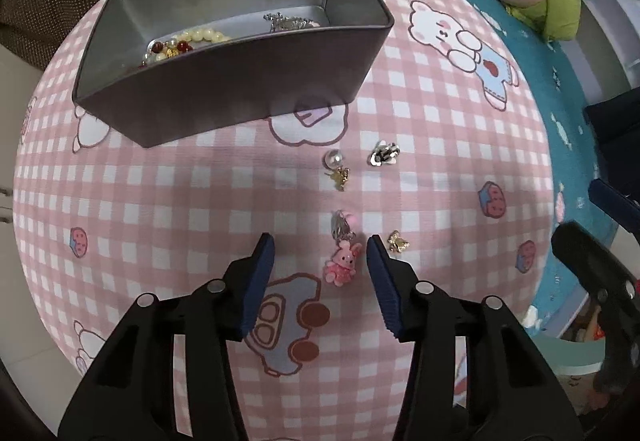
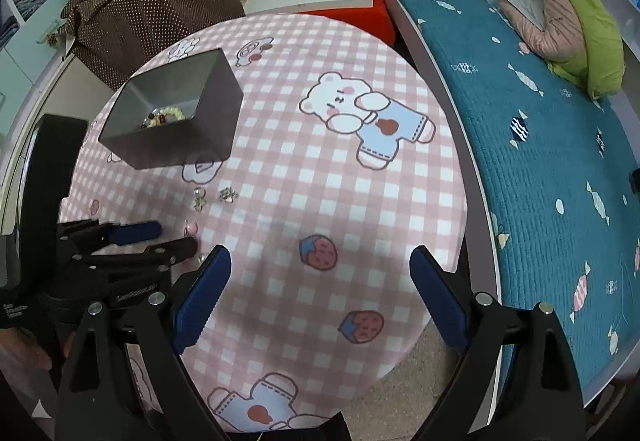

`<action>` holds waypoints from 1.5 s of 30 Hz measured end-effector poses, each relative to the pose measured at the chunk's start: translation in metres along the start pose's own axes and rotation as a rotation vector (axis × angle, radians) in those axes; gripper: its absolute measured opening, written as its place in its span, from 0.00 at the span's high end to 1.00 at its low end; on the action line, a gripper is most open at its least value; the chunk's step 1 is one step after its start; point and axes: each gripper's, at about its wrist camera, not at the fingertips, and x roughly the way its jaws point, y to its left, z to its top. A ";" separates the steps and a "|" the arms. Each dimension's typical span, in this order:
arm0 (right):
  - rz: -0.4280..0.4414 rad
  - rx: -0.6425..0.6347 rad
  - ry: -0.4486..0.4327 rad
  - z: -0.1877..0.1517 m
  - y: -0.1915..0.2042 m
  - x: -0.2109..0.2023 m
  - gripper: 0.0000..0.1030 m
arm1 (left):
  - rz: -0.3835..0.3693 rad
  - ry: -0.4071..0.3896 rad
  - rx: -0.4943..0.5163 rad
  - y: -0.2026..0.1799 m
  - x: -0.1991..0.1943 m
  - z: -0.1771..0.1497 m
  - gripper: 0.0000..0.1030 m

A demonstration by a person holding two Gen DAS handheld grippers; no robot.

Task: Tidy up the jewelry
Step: 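Grasp a pink bunny charm with the left gripper while the right gripper grasps a small charm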

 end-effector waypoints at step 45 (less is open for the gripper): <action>0.173 -0.218 0.090 0.003 0.080 0.064 0.91 | -0.210 -0.055 -0.087 0.053 -0.037 -0.010 0.88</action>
